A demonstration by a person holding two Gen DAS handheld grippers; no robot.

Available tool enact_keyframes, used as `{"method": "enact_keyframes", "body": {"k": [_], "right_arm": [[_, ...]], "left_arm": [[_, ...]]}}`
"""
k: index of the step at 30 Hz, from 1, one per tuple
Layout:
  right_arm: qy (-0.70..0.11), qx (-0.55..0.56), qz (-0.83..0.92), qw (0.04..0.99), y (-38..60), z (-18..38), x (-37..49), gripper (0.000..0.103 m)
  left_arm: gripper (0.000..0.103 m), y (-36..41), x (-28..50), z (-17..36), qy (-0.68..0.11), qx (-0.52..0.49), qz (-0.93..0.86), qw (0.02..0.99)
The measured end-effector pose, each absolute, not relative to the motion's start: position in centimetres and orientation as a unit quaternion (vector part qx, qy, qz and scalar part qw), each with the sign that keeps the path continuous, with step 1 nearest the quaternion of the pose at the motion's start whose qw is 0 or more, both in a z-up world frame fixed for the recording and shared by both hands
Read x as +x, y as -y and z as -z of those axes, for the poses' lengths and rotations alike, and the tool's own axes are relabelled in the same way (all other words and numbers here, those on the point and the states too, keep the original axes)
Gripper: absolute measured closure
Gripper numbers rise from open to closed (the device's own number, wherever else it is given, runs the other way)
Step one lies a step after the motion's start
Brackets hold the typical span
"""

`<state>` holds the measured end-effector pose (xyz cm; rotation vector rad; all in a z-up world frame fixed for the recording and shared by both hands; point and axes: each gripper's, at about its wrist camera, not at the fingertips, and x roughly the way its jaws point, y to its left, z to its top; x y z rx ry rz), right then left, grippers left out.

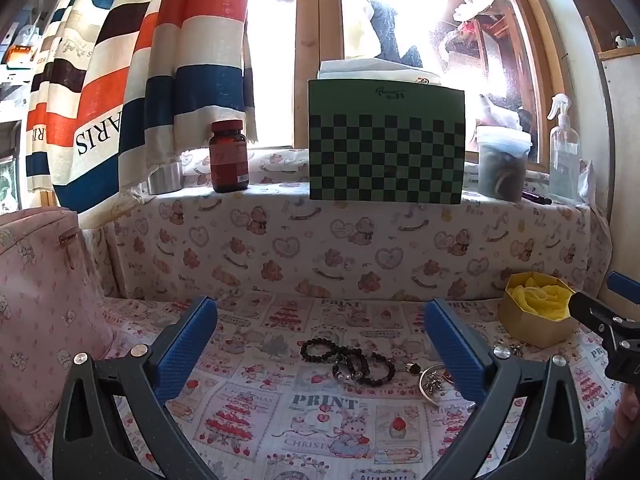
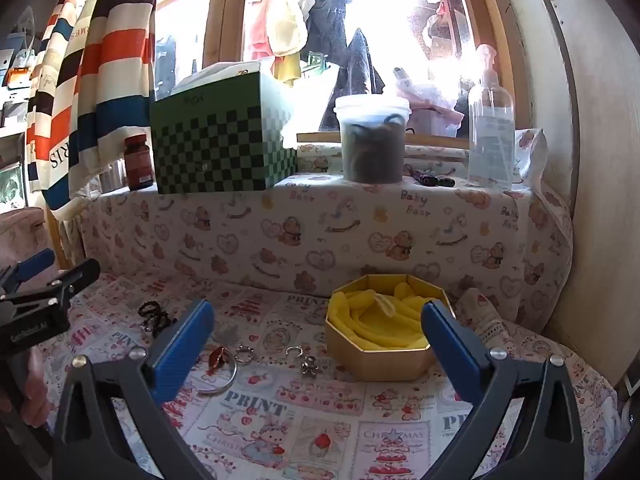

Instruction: Organize jewelry

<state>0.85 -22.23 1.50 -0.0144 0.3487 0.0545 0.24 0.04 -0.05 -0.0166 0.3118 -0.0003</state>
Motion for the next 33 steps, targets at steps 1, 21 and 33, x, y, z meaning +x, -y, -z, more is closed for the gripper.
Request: {"method": "enact_keyframes", "body": {"k": [1,21,33], "right_arm": [[-0.169,-0.005,-0.028,0.985,22.3,-1.5,0.9,0.0],[-0.176,-0.012,-0.015,0.984,22.1,-1.5,0.9,0.0],[-0.181,0.0,-0.01,0.983,22.5,-1.4,1.1,0.0]], "left_arm": [[0.0,-0.1,0.4,0.1,-0.157,-0.008,0.0,0.988],[0.0,0.4,0.2,0.3,-0.152,-0.003,0.021,0.988],[0.0,0.3,0.5,0.3,-0.162,-0.003,0.007,0.987]]}}
